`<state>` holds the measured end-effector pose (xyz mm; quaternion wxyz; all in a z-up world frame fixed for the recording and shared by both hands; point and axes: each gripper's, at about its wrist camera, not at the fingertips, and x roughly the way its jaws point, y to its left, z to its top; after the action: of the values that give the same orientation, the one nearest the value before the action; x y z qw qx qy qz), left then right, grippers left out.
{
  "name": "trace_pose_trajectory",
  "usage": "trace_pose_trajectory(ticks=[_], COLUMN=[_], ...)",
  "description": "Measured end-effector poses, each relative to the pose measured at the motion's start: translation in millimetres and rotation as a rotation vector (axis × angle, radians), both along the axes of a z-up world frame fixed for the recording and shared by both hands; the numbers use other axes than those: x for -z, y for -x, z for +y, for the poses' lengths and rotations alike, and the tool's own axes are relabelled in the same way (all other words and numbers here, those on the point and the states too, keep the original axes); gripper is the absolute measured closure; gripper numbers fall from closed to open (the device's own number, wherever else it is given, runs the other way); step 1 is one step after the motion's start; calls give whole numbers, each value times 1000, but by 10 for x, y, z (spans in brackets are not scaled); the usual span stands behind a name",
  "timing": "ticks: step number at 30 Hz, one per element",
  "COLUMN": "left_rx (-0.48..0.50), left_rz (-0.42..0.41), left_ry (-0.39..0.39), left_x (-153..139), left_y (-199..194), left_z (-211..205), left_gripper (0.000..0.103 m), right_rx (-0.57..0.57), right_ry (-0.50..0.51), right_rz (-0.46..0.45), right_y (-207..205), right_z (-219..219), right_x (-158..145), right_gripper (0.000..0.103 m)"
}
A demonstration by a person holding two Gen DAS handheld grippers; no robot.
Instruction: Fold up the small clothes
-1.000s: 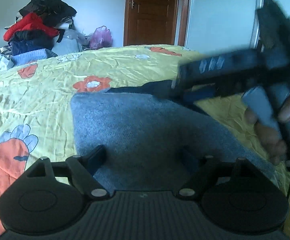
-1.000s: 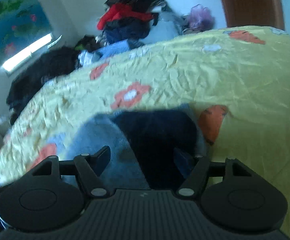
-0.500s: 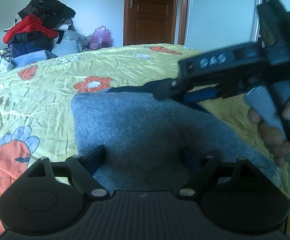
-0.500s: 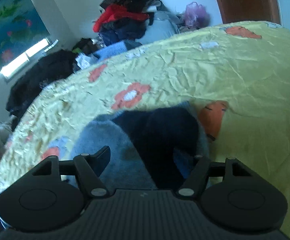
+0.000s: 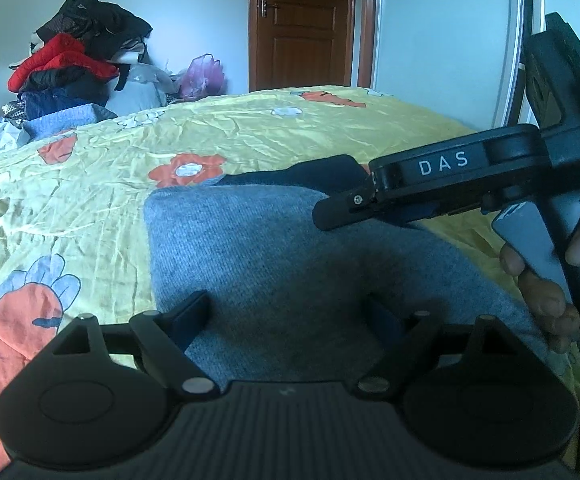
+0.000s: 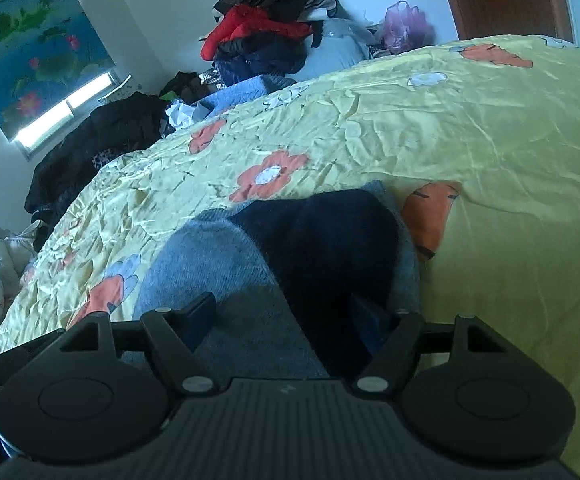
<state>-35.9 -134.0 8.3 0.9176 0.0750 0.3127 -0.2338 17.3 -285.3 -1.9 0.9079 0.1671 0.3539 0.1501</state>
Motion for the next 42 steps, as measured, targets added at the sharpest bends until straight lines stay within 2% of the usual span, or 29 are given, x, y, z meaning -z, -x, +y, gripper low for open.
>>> trace_pose_trajectory(ticks=[10, 13, 17, 21, 25, 28, 30, 32, 34, 38, 40, 42], left_rx=[1, 0, 0, 0, -2, -25, -66, -110, -159, -223, -217, -201], left_rz=[-3, -3, -5, -4, -1, 3, 1, 32, 106, 234, 319, 372], left_ry=[-7, -7, -8, -8, 8, 63, 134, 210, 293, 400, 483, 525], left_x=[-2, -2, -3, -3, -32, -152, -267, -326, -295, -114, -46, 0], left_y=[8, 9, 10, 10, 13, 9, -28, -143, -356, -727, -886, -1008], left_z=[-5, -2, -1, -2, 32, 205, 445, 684, 918, 1147, 1176, 1131], left_gripper=[16, 16, 15, 15, 16, 16, 16, 16, 16, 16, 16, 16], right_rx=[3, 25, 30, 32, 9, 21, 21, 42, 73, 134, 129, 121], right_ry=[-19, -15, -50, -34, -10, -23, -80, -102, -83, -63, -84, -80], right_rz=[4, 27, 14, 35, -10, 20, -18, -45, -42, 26, 75, 114], right_y=[7, -1, 25, -15, 32, 36, 101, 143, 110, -57, -153, -229], right_z=[-20, -14, -24, -30, -23, -40, -133, -255, -395, -605, -645, -621], right_x=[-5, -89, -170, -60, 15, -125, -245, -330, -340, -189, -81, 21], right_gripper=[28, 28, 28, 28, 28, 27, 27, 24, 24, 23, 23, 23])
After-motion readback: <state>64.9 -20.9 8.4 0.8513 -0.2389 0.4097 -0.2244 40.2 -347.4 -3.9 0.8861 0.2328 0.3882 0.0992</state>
